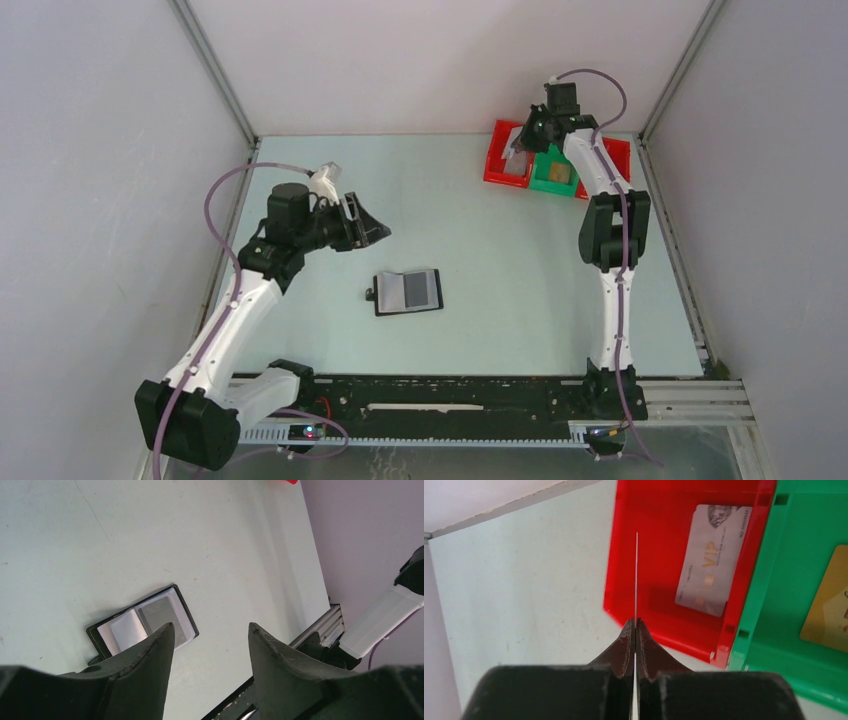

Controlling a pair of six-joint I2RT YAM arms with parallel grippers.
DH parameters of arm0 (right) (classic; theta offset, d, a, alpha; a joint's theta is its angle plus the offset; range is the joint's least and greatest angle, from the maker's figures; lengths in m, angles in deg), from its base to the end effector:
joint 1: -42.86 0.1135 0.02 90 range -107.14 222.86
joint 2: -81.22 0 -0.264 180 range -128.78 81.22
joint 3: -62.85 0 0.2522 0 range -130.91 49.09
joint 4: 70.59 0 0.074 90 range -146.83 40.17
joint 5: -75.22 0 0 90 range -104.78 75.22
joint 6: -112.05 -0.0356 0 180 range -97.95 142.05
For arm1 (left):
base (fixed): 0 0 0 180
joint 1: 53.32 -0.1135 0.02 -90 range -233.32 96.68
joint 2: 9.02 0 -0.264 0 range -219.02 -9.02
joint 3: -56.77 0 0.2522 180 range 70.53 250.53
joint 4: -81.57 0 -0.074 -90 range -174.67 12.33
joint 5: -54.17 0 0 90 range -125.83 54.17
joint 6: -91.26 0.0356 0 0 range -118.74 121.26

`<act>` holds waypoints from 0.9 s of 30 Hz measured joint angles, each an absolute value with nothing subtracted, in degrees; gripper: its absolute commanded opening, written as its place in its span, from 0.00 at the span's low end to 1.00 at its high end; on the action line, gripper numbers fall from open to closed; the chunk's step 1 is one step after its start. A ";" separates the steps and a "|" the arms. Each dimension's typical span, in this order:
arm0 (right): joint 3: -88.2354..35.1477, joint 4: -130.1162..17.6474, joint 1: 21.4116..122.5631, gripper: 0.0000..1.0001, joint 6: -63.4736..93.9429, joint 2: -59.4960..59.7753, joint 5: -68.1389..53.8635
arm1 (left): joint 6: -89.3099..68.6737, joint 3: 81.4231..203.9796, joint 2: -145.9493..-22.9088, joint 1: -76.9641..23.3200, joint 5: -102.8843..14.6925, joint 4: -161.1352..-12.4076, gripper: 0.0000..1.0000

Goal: Take the credit cards out of the card holder
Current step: Place the credit card in the storage box.

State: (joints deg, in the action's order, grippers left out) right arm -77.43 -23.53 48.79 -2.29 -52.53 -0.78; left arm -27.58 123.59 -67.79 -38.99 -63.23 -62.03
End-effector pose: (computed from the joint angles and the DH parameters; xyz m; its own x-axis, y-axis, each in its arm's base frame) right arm 0.5319 0.0639 0.2623 -0.7056 0.3288 -0.6277 0.0084 0.8897 0.4565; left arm 0.2147 -0.0718 0.3244 -0.6983 -0.2636 -0.6655 0.3143 0.7224 -0.6159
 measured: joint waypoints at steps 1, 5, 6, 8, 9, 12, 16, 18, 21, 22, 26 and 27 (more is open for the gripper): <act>-78.67 -23.36 48.58 0.00 -2.29 -54.11 -0.78 | -27.43 123.59 -68.11 -38.99 -63.23 -61.82 0.61; -82.74 -23.36 48.05 0.00 -2.27 -59.20 -0.67 | -26.68 123.59 -69.03 -38.99 -63.19 -60.44 0.61; -83.81 -23.36 47.96 0.00 -2.22 -60.42 -0.60 | -26.57 123.59 -69.03 -38.99 -63.17 -59.98 0.61; -85.38 -23.53 47.79 0.00 -2.20 -62.46 -0.56 | -26.20 123.59 -69.01 -38.99 -63.06 -59.54 0.61; -85.69 -23.79 47.77 0.00 -2.18 -63.11 -0.54 | -26.09 123.59 -69.01 -38.99 -63.04 -59.48 0.61; -85.89 -24.65 47.75 0.00 -2.18 -64.40 -0.52 | -25.66 123.59 -68.99 -38.99 -63.01 -59.00 0.61; -87.57 -25.28 47.75 0.01 -2.24 -66.19 -0.15 | -25.15 123.59 -68.99 -38.99 -63.01 -58.25 0.60; -88.34 -25.76 47.75 0.05 -2.24 -66.78 -0.08 | -24.67 123.59 -68.99 -38.99 -63.01 -57.77 0.60; -88.73 -26.20 47.75 0.18 -2.27 -67.11 -0.12 | -24.08 123.59 -68.99 -38.99 -62.97 -56.99 0.60; -88.75 -26.20 47.77 0.25 -2.29 -67.16 -0.12 | -23.95 123.59 -68.99 -38.99 -62.95 -56.83 0.60; -88.77 -26.18 47.77 0.46 -2.35 -67.22 -0.36 | -23.62 123.59 -68.99 -38.99 -62.77 -56.31 0.61; -88.77 -26.18 47.77 0.47 -2.27 -67.22 -0.47 | -23.62 123.59 -68.99 -38.99 -62.75 -56.20 0.61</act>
State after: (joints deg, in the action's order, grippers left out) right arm -88.77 -26.18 47.77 -2.27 -67.22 -0.47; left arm -23.62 123.59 -68.99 -38.99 -62.75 -56.20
